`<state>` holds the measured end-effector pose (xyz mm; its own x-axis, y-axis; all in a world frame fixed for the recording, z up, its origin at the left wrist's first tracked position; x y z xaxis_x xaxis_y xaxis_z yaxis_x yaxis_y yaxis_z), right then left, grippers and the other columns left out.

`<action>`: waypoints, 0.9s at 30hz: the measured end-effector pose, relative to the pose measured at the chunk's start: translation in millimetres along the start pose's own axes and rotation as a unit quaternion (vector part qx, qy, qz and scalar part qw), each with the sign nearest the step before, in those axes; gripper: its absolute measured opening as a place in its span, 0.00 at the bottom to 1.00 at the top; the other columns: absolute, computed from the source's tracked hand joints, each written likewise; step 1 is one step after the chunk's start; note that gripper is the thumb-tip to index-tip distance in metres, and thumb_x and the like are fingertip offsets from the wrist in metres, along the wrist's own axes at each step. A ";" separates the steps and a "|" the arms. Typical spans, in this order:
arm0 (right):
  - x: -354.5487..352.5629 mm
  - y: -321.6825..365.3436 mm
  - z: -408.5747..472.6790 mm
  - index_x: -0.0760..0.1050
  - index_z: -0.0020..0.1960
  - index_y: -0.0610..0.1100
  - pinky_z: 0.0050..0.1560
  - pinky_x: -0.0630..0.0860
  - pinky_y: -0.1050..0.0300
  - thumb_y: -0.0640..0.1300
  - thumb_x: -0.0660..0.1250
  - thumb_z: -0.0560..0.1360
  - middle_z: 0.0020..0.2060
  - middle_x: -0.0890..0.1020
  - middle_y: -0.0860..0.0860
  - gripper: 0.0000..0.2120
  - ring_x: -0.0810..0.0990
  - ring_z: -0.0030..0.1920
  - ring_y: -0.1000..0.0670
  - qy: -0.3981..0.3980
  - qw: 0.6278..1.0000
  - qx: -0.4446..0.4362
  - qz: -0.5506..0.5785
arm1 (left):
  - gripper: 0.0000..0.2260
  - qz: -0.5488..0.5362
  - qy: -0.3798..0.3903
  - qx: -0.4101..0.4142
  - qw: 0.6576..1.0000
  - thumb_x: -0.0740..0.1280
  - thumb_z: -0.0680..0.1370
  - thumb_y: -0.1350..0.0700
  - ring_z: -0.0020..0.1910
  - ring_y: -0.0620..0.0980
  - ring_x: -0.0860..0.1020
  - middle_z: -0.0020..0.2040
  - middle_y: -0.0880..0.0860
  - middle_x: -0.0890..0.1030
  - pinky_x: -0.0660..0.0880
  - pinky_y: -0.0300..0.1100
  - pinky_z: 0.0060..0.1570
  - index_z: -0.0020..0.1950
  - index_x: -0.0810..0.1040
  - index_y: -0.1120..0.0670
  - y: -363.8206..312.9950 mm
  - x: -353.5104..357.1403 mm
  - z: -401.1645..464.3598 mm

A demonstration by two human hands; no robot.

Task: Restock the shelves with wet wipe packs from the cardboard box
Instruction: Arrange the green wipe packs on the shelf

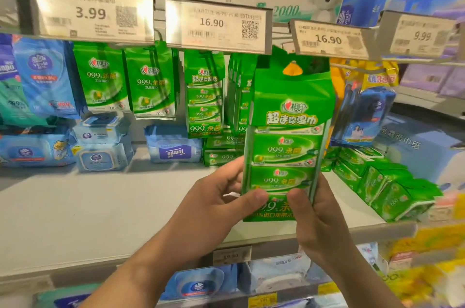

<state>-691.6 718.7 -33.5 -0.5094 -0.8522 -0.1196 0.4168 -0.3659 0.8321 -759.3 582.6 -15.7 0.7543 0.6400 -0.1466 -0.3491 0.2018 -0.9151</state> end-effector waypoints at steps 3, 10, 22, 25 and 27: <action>-6.0 4.5 5.0 0.72 0.63 0.52 0.53 0.74 0.73 0.67 0.65 0.75 0.55 0.83 0.67 0.25 0.81 0.56 0.64 -0.012 1.000 -0.016 0.000 | 0.19 0.008 -0.002 0.016 1.000 0.67 0.79 0.55 0.62 0.49 0.80 0.62 0.47 0.82 0.77 0.53 0.62 0.70 0.73 0.47 -8.8 4.7 9.3; -16.8 -3.3 19.2 0.76 0.53 0.57 0.39 0.77 0.62 0.58 0.62 0.76 0.43 0.84 0.53 0.10 0.80 0.38 0.53 -0.006 1.000 0.019 0.005 | 0.18 -0.043 0.004 0.031 0.999 0.64 0.81 0.62 0.61 0.49 0.81 0.62 0.50 0.82 0.77 0.37 0.56 0.71 0.72 0.55 -11.5 16.1 28.0; -17.5 -46.9 22.7 0.75 0.56 0.47 0.36 0.76 0.52 0.66 0.66 0.71 0.41 0.83 0.45 0.25 0.78 0.35 0.47 0.016 0.992 0.095 0.076 | 0.17 -0.048 -0.042 -0.024 0.998 0.68 0.80 0.55 0.57 0.60 0.81 0.58 0.55 0.84 0.75 0.57 0.62 0.69 0.75 0.52 33.4 12.2 31.4; -11.7 -63.7 20.2 0.72 0.57 0.40 0.33 0.73 0.54 0.76 0.68 0.66 0.36 0.80 0.43 0.41 0.75 0.32 0.45 0.025 0.987 0.136 0.086 | 0.17 0.021 -0.062 -0.052 0.997 0.70 0.77 0.47 0.57 0.57 0.80 0.57 0.50 0.84 0.73 0.61 0.62 0.66 0.77 0.46 54.2 6.0 28.7; -6.9 -73.3 19.7 0.71 0.56 0.39 0.31 0.69 0.52 0.73 0.66 0.69 0.33 0.76 0.43 0.37 0.73 0.29 0.44 0.025 0.984 0.148 0.097 | 0.14 0.042 -0.074 -0.054 0.995 0.69 0.78 0.48 0.54 0.53 0.80 0.54 0.46 0.84 0.75 0.56 0.59 0.64 0.79 0.42 60.3 3.7 29.0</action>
<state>-733.4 758.8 -83.0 -0.4005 -0.9156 0.0359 0.2613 -0.0766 0.9622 -793.7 618.7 -60.6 0.6313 0.7556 -0.1747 -0.3393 0.0665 -0.9383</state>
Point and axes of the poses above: each hand's wrist, its own z-axis towards the middle knuckle, its own x-axis out of the palm, y = z × x, the point moved 9 cm from there along z, towards the middle knuckle
